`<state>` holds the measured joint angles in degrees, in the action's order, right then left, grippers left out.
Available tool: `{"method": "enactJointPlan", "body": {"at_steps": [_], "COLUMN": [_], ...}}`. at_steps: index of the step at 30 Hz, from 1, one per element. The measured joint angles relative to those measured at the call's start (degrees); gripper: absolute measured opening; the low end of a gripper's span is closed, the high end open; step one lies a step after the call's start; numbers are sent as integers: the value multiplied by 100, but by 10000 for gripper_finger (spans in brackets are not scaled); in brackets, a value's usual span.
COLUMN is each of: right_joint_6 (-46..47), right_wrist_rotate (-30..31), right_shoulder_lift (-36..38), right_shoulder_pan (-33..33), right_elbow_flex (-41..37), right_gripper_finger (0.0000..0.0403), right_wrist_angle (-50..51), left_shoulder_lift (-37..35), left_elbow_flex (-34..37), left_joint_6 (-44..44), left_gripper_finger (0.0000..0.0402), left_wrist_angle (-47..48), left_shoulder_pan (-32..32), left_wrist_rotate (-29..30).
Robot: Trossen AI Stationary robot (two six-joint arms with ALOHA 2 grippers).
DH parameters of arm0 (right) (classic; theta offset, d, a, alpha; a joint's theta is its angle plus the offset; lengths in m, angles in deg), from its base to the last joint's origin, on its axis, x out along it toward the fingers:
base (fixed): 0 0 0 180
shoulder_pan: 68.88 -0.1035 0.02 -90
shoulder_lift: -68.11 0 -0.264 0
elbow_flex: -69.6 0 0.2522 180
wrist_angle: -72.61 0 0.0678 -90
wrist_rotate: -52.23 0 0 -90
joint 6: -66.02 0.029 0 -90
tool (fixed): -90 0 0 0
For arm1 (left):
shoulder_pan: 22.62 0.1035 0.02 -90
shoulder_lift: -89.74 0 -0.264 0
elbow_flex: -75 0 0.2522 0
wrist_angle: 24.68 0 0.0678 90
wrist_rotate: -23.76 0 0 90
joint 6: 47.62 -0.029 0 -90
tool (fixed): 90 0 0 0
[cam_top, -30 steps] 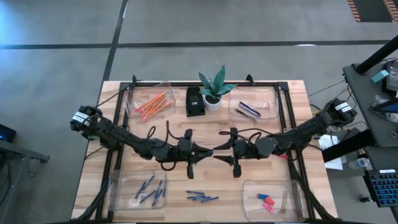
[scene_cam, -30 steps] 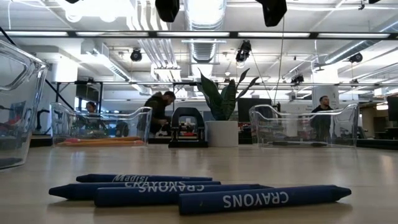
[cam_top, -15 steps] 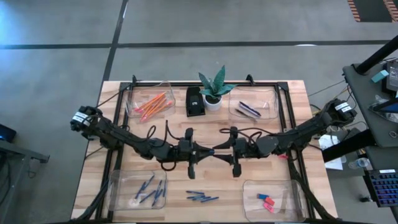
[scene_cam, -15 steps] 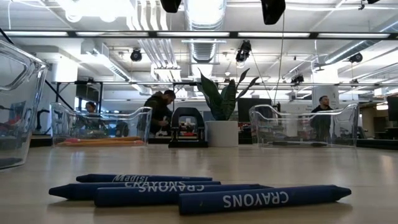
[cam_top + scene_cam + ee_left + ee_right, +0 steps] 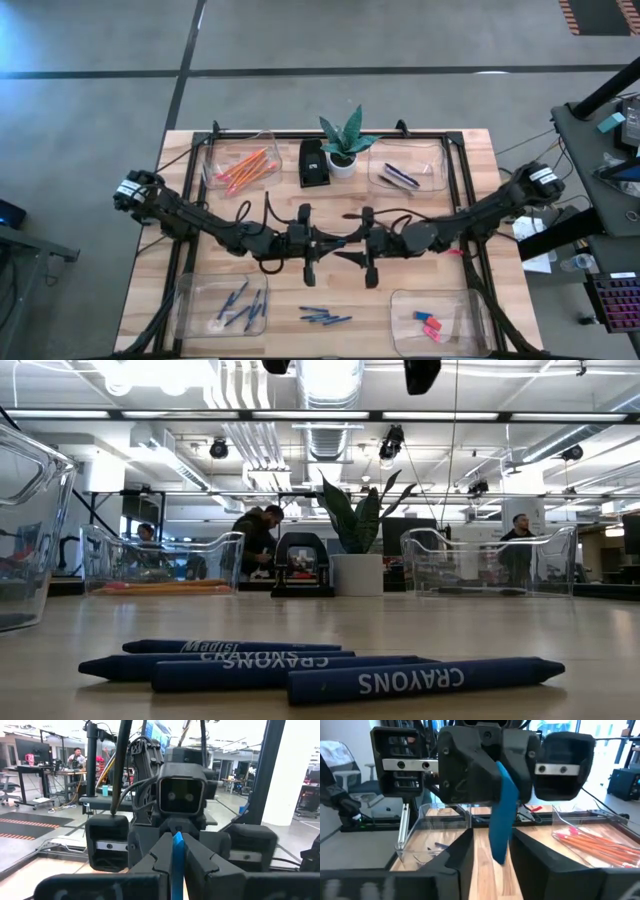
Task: Sort crayons/erasers/pens/pencils in bins
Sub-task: Put the blue eraser into the bottom right transparent bin
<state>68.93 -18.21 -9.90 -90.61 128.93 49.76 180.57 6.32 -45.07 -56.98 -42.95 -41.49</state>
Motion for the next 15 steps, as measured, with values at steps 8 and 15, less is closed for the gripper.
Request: {"method": "enactJointPlan", "body": {"at_steps": [8, 15], "right_joint_6": [-279, -83], "right_wrist_rotate": [-1, 0], "right_shoulder_lift": [-92, 25], "right_shoulder_pan": [2, 8], "right_elbow_flex": [224, 218], "right_gripper_finger": [24, 20], "right_wrist_angle": [59, 372], "left_shoulder_lift": [0, -2], "left_elbow_flex": [15, 46], "left_joint_6": [0, 0], "left_gripper_finger": [8, 8], "left_wrist_angle": [58, 67], "left_shoulder_pan": [-48, -46], "left_wrist_rotate": [2, 0]}}
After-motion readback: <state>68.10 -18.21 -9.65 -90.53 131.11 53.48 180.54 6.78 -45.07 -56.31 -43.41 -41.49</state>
